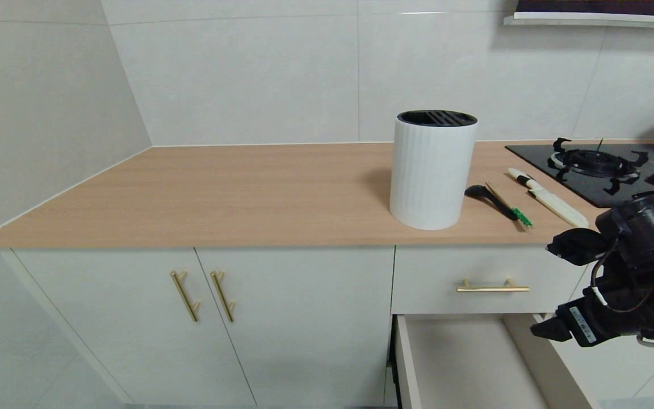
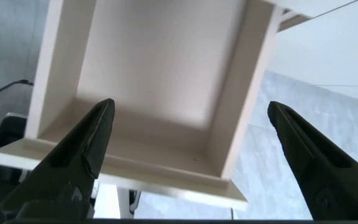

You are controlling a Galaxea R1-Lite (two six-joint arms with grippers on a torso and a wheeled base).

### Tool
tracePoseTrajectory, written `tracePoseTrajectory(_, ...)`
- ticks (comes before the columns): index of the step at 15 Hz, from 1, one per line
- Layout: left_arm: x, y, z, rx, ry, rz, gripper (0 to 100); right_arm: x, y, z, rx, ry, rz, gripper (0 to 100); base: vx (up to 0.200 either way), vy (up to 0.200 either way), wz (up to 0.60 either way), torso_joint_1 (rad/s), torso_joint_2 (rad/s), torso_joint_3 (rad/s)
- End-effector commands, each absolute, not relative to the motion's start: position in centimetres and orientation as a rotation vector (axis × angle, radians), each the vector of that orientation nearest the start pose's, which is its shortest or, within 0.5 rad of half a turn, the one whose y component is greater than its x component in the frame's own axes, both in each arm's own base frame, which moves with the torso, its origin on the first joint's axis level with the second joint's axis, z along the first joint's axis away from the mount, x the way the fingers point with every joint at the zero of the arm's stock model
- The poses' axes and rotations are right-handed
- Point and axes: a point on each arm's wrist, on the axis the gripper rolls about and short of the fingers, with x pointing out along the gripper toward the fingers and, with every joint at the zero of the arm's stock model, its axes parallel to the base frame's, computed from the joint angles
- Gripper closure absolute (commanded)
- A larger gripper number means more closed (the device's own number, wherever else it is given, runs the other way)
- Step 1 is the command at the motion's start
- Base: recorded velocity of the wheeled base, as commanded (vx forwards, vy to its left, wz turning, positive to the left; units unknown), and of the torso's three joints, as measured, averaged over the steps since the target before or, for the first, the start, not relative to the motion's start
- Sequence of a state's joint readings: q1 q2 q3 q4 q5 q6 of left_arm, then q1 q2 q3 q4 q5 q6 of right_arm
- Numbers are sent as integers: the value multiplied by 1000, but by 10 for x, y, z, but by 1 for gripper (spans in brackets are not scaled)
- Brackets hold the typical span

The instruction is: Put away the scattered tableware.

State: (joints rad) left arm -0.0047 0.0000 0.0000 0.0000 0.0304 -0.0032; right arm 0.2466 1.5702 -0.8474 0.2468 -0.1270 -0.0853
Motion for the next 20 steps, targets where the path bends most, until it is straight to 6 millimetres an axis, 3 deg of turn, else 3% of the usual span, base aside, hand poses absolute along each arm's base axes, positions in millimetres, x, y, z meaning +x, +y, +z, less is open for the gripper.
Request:
tracePoseTrajectory(1, -23, 1, 75, -3, 0, 26, 0, 232, 56, 156, -259, 951, 153, 0, 0, 0, 0, 207, -486, -276)
tracePoseTrajectory(5, -23, 1, 75, -5, 0, 26, 0, 233, 56, 165, -253, 896, 154, 0, 0, 0, 0, 63, -151, -89)
tracePoseTrajectory(7, -23, 1, 75, -3, 0, 26, 0, 249, 60, 204, -226, 699, 144, 0, 0, 0, 0, 0, 0, 0)
tracePoseTrajectory(9, -23, 1, 75, -3, 0, 26, 0, 261, 61, 234, -201, 664, 137, 0, 0, 0, 0, 0, 0, 0)
tracePoseTrajectory(10, -23, 1, 75, -3, 0, 26, 0, 268, 62, 239, -168, 670, 124, 0, 0, 0, 0, 0, 0, 0)
tracePoseTrajectory(13, -23, 1, 75, -5, 0, 26, 0, 303, 69, 225, -99, 715, 84, 0, 0, 0, 0, 0, 0, 0)
tracePoseTrajectory(17, -23, 1, 75, -5, 0, 26, 0, 328, 74, 208, -68, 711, 21, 0, 0, 0, 0, 0, 0, 0)
tracePoseTrajectory(20, -23, 1, 75, -5, 0, 26, 0, 345, 65, 197, -61, 684, -48, 0, 0, 0, 0, 0, 0, 0)
